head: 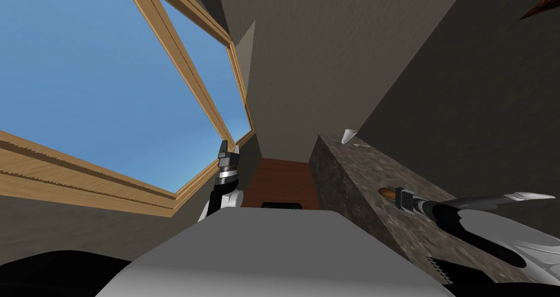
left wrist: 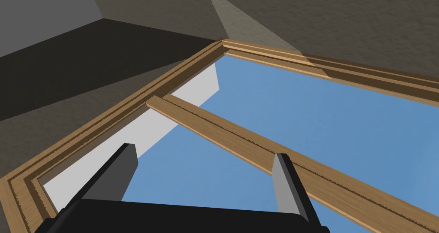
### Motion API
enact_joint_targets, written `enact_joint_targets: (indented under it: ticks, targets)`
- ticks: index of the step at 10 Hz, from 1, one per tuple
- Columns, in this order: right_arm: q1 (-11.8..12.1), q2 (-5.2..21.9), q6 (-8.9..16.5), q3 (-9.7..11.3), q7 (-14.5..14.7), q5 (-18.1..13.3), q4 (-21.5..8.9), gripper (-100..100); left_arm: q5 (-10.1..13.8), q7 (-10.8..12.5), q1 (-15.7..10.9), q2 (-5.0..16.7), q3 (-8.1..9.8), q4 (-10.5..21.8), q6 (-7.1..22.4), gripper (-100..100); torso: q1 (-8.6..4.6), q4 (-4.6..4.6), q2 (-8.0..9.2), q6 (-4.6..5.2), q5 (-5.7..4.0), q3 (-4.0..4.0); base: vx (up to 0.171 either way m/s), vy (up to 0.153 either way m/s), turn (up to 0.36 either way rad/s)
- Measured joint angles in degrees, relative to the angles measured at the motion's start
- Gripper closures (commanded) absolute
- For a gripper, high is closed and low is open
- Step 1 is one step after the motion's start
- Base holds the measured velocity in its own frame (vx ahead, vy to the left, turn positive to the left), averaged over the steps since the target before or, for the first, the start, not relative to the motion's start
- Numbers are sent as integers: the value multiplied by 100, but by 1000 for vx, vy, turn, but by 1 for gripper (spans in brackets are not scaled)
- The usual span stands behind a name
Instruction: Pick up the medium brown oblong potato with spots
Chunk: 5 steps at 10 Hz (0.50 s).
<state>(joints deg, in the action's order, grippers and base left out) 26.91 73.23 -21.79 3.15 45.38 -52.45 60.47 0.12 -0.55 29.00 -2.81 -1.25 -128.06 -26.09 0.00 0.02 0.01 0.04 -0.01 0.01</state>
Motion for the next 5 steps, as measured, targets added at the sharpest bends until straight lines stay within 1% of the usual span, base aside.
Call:
enact_joint_targets:
  ticks: [1, 2, 3, 4, 5]
  targets:
    - [0, -1, 0, 0, -1, 1, 0, 100, 0, 0, 0, 0, 0, 0, 0, 0, 1, 0, 1, 0, 1, 1, 0, 0, 0]
    - [0, -1, -1, 0, -2, 1, 0, 0, 0, 0, 0, 0, 0, 0, 0, 0, 2, 1, 2, 0, 1, 1, 0, 0, 0]
    - [0, -1, -1, 0, -2, 1, 0, 100, 0, 0, 0, 0, 0, 0, 0, 0, 2, 1, 2, 0, 2, 1, -33, 45, -105]
    - [77, 91, -13, -48, -36, 23, 82, 100, 0, 0, 0, 0, 0, 0, 0, 0, 19, 2, 16, 9, 6, 8, -22, 29, -40]
    - [91, 103, -18, -53, -44, 24, 91, 0, 0, 0, 0, 0, 0, 0, 0, 0, 15, 4, 15, 4, 4, 9, 0, 0, 0]
